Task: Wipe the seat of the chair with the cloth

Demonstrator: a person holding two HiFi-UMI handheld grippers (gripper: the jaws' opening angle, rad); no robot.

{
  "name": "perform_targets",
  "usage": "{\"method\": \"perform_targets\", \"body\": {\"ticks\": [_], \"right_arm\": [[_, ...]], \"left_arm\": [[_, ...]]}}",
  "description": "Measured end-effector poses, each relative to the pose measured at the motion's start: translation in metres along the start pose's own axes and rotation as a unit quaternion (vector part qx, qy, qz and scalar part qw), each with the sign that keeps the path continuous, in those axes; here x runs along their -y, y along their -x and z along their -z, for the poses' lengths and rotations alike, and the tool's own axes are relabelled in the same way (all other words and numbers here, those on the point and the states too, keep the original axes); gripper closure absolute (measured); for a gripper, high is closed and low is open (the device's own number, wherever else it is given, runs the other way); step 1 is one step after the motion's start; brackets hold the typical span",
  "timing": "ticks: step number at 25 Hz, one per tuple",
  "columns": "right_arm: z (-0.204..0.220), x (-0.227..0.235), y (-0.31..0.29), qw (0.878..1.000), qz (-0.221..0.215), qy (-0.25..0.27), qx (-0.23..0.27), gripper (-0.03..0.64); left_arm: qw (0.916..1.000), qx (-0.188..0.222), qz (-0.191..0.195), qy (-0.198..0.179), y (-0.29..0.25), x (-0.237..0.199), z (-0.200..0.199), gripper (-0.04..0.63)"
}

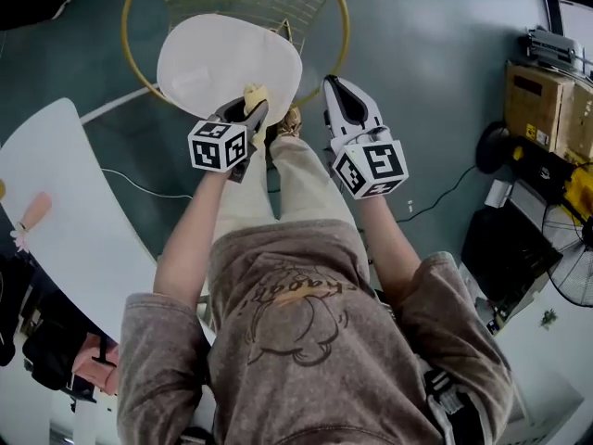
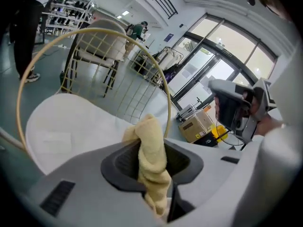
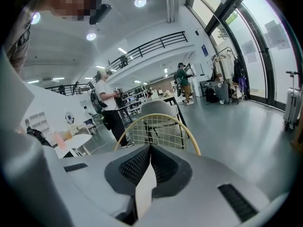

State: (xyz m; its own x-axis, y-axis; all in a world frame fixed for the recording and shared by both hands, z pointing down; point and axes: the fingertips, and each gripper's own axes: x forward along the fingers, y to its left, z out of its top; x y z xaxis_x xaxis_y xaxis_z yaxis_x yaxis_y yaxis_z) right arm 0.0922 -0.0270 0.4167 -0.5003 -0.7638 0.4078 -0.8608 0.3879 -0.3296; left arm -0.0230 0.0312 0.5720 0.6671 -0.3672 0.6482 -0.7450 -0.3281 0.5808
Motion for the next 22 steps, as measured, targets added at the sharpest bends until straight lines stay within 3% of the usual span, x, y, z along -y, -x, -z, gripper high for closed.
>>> {"method": "perform_targets", "body": {"ticks": [6,11,22], "right_arm": [[-0.054,-0.024,0.028,0.999,-0.017,-0.001,0.029,0.589],[-0.096,-0.043,0.041,0.998,-0.036,0.000,0.051,0.589],[-0.176,-0.083,0.053,0.992,-0.066,0.024,0.102,0.589]], "left_arm": [[0.9969,0.044,-0.029,-0.059,0.070,0.032,-0.063,0.476],[0.9882,0.099,-0.054,-0.104,0.137,0.058,-0.124,0.476],[0.9663,0.214,-0.074,-0.122,0.256,0.101,-0.205,0.476]]}}
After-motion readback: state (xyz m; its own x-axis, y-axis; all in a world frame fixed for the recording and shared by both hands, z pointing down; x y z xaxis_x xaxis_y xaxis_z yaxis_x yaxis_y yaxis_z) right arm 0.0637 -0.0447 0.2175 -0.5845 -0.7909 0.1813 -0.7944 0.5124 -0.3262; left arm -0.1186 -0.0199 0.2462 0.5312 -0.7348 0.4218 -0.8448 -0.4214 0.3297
